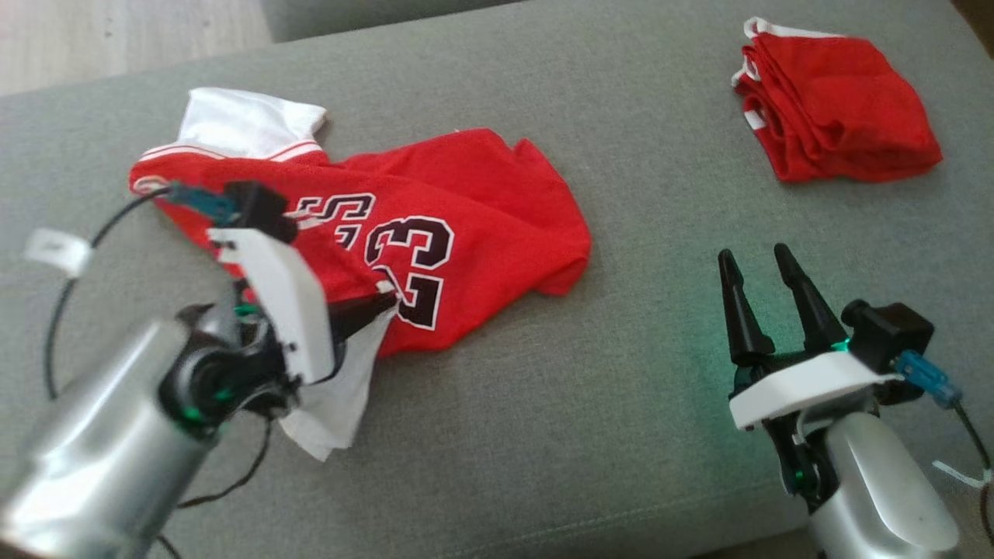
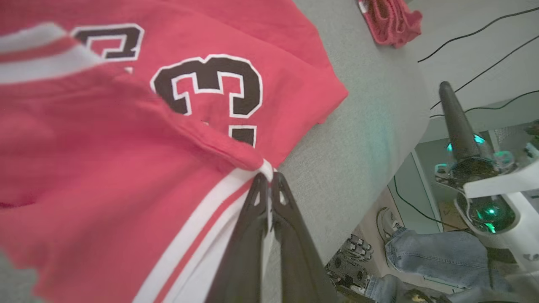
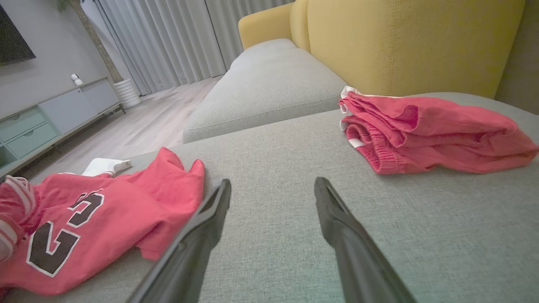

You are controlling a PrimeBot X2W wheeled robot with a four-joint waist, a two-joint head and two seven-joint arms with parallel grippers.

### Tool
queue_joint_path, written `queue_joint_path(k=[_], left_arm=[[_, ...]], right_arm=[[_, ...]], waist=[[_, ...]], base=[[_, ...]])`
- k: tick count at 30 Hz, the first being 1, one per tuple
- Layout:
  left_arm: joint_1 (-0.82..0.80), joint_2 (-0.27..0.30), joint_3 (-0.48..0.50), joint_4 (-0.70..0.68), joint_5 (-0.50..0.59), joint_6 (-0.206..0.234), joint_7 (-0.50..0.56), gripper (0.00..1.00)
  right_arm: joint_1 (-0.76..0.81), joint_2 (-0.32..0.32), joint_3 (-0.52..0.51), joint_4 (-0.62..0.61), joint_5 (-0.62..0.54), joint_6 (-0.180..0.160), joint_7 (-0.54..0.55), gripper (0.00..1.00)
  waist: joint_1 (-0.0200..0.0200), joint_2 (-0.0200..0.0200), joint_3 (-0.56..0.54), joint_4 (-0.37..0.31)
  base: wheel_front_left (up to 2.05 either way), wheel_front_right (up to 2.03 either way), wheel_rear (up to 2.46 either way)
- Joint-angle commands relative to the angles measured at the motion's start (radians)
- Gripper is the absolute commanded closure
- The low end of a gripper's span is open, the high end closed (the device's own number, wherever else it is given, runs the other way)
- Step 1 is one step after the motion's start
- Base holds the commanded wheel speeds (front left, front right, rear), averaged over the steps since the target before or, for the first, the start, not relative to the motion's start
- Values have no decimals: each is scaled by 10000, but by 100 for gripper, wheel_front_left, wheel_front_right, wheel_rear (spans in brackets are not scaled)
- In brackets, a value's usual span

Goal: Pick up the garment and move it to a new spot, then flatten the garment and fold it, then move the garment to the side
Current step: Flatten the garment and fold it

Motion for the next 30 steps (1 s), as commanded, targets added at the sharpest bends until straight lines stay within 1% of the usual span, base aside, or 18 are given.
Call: queue_joint_path(k=[1,2,4,7,10,13,18,19,22,26,30], left_arm=[[-808,22,403,339,151,-124,-94,51],[-922,-169,293,720,165,-230,-65,0],[-1140,-363,196,1316,238,-460,-119,0],[-1423,-273,156,1760,480,-788,-282,0],[-1615,120,109,1729,822,-984,-342,0],[-1511,644,48,1345,981,-1050,-165,0],[-784,1460,-25,90,580,-883,610,0],[-784,1460,-25,90,580,-883,610,0],[-183,1788,-37,-794,-184,-838,1266,0],[262,1926,146,-1500,-937,-491,1620,0],[371,2012,225,-1409,-1267,-253,1876,0]], right_arm=[[-335,65,243,-187,104,-7,-137,0],[-355,87,266,-123,113,-7,-157,0],[-390,115,305,1,122,-7,-189,0],[-363,92,274,138,148,-7,-250,0],[-269,48,220,217,140,-7,-293,0],[-170,27,188,251,138,-7,-316,0],[-30,-23,77,175,109,-7,-329,0],[-30,-23,77,175,109,-7,-329,0],[18,-23,43,120,95,-7,-304,0],[-35,16,61,56,76,-7,-263,0],[-159,63,155,43,68,-7,-238,0]], waist=[[-1,0,75,-86],[-1,0,72,-104],[-1,0,35,-119],[-1,0,-124,-35],[-1,0,-321,114],[-1,0,-498,256],[-1,0,-582,486],[-1,0,-582,486],[-1,0,-569,589],[-1,0,-456,636],[-1,0,-370,530]], base=[[0,0,0],[0,0,0],[0,0,0],[0,0,0],[0,0,0],[0,0,0],[0,0,0],[0,0,0],[0,0,0],[0,0,0],[0,0,0]])
